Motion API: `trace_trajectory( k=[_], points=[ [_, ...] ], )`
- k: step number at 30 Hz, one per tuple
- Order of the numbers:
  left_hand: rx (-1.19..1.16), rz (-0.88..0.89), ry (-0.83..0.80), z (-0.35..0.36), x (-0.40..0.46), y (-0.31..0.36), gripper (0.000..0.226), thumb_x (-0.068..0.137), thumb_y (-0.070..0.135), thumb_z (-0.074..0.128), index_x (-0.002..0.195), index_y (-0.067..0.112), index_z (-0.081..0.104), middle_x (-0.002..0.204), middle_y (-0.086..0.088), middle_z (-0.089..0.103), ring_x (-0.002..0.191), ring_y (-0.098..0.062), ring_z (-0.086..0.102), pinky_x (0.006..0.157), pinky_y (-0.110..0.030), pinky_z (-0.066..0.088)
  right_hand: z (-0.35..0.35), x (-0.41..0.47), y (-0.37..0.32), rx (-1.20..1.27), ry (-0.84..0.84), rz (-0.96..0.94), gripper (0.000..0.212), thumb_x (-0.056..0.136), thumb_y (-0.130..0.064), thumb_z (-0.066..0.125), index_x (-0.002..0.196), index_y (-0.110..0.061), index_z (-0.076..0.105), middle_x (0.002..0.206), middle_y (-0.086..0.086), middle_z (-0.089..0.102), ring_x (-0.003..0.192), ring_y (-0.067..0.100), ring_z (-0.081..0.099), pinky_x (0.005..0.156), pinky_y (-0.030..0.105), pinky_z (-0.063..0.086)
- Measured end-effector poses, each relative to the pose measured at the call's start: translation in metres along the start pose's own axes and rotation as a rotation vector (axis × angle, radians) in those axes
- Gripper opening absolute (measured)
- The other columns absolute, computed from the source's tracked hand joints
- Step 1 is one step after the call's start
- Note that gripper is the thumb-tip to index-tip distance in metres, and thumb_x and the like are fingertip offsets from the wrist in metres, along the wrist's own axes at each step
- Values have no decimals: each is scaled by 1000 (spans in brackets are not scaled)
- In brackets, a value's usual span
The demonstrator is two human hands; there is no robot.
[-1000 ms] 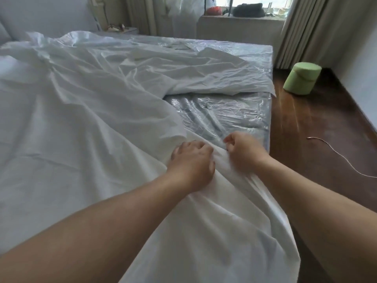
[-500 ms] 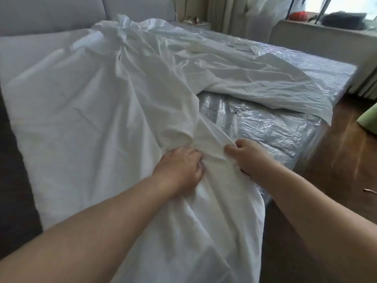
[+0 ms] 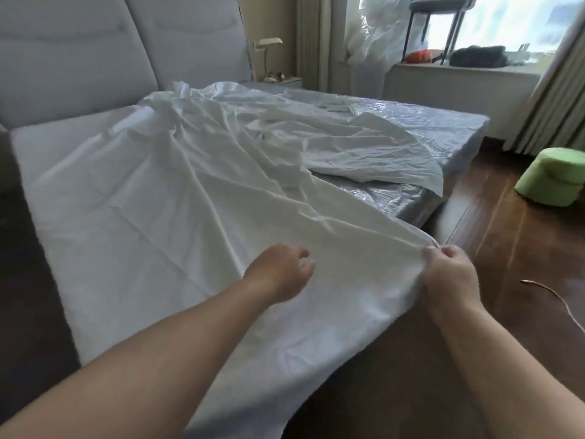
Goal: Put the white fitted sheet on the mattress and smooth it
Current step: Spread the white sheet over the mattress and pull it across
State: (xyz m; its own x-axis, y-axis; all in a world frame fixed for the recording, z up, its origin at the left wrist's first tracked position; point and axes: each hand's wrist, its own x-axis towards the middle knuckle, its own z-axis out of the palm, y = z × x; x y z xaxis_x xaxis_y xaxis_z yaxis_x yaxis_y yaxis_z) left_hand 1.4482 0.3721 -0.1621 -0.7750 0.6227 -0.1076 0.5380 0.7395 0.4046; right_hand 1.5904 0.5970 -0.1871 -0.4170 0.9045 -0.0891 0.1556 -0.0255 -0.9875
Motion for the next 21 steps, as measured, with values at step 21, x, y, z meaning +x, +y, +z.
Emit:
trace_trajectory(
  k=[21],
  points=[
    [115, 262, -45, -29, -35, 82, 29, 99, 26, 55, 71, 24, 47, 78, 2, 56, 80, -24, 54, 69, -32, 32, 67, -39, -28, 505, -696, 546, 50, 101, -49, 46, 113, -8, 71, 99, 12, 72, 85, 27, 68, 72, 33, 53]
  ],
)
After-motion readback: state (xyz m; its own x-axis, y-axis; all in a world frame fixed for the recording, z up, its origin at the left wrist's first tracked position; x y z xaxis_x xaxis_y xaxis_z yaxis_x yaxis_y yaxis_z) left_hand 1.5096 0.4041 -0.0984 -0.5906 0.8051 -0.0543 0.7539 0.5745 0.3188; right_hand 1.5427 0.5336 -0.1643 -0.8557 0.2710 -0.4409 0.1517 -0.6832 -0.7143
